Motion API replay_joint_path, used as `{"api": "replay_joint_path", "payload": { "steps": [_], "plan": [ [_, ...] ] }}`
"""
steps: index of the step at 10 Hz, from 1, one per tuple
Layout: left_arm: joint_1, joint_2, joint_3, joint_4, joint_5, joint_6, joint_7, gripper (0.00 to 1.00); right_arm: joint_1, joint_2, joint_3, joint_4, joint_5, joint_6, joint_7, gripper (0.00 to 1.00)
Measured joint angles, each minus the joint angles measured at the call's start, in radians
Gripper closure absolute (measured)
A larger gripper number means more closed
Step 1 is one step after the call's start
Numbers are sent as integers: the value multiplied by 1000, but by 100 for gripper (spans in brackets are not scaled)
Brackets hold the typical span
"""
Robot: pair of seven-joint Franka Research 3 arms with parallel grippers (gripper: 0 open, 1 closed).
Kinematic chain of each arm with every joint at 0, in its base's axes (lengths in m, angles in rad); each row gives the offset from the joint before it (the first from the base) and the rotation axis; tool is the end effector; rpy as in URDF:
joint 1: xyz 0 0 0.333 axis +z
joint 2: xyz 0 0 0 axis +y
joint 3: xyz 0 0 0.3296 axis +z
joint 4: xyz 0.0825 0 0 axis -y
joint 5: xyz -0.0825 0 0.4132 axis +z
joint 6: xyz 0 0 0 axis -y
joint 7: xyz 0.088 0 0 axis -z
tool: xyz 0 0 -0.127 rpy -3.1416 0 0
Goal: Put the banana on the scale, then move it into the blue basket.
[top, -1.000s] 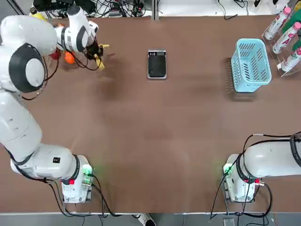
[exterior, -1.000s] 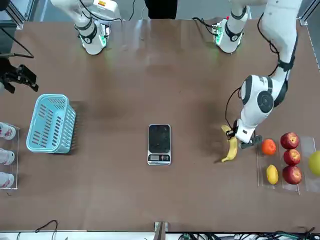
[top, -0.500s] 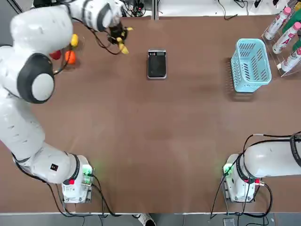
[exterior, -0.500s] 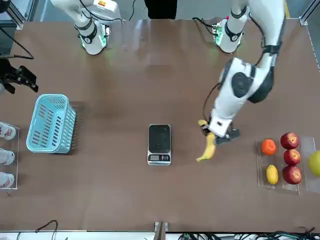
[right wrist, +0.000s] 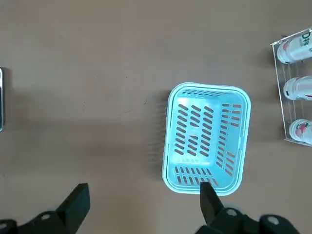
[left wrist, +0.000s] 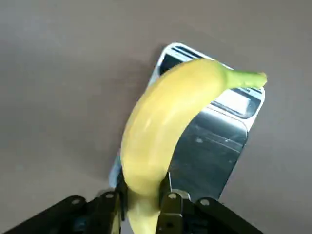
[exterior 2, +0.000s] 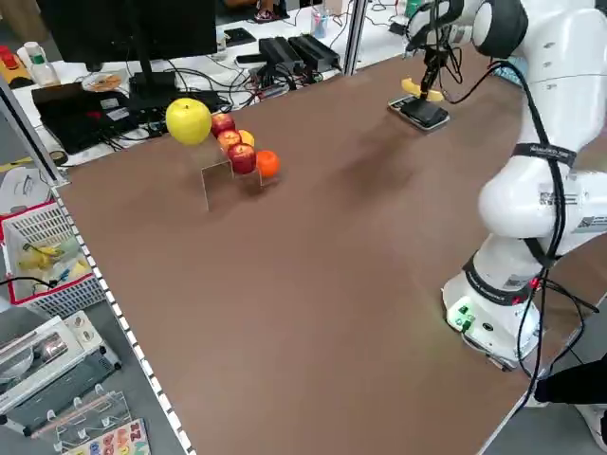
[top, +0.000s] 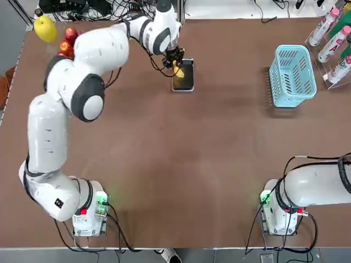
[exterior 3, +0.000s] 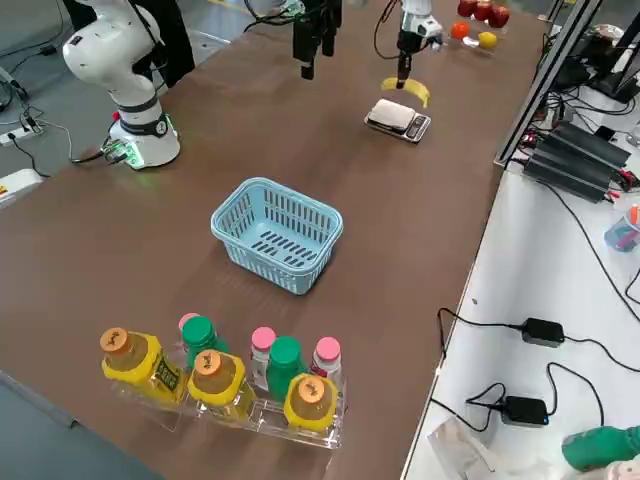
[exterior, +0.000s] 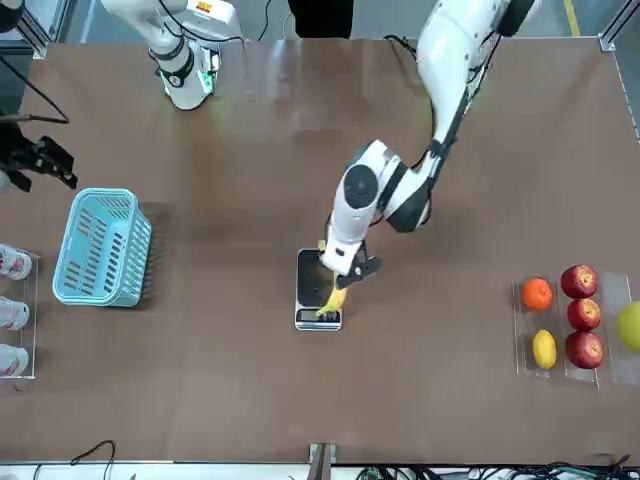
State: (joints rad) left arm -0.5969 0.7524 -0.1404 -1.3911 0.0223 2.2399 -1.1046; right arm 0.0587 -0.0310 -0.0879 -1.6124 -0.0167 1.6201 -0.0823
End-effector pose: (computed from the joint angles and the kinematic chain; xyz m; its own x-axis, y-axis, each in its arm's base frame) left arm 0.5904 -0.5063 0.2489 0.9226 0.3850 -0.0229 0.3847 -0.9144 0.1256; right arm 0.5788 -0.0197 0.6196 0.9979 0.0538 0.0373 0.0532 -0.9984 0.0171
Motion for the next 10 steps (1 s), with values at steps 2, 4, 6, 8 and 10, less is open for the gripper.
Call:
{"api": "replay_joint_path", "payload": {
  "steps": [2, 4, 6, 8, 10],
  "plan": [
    [-17, 53, -1, 16, -4, 38, -36, 70, 0, 2, 0, -13, 0, 14, 0, 0],
    [-31, 78, -1, 24, -5, 83, -65, 67, 0, 2, 0, -22, 0, 20, 0, 0],
    [-38, 78, -2, 28, -6, 88, -77, 58, 0, 2, 0, -24, 0, 21, 0, 0],
    [-39, 79, -1, 29, -6, 89, -79, 42, 0, 2, 0, -26, 0, 21, 0, 0],
    [-36, 76, 0, 40, -11, 92, -81, 11, 0, 2, 0, -27, 0, 21, 0, 0]
  ]
}}
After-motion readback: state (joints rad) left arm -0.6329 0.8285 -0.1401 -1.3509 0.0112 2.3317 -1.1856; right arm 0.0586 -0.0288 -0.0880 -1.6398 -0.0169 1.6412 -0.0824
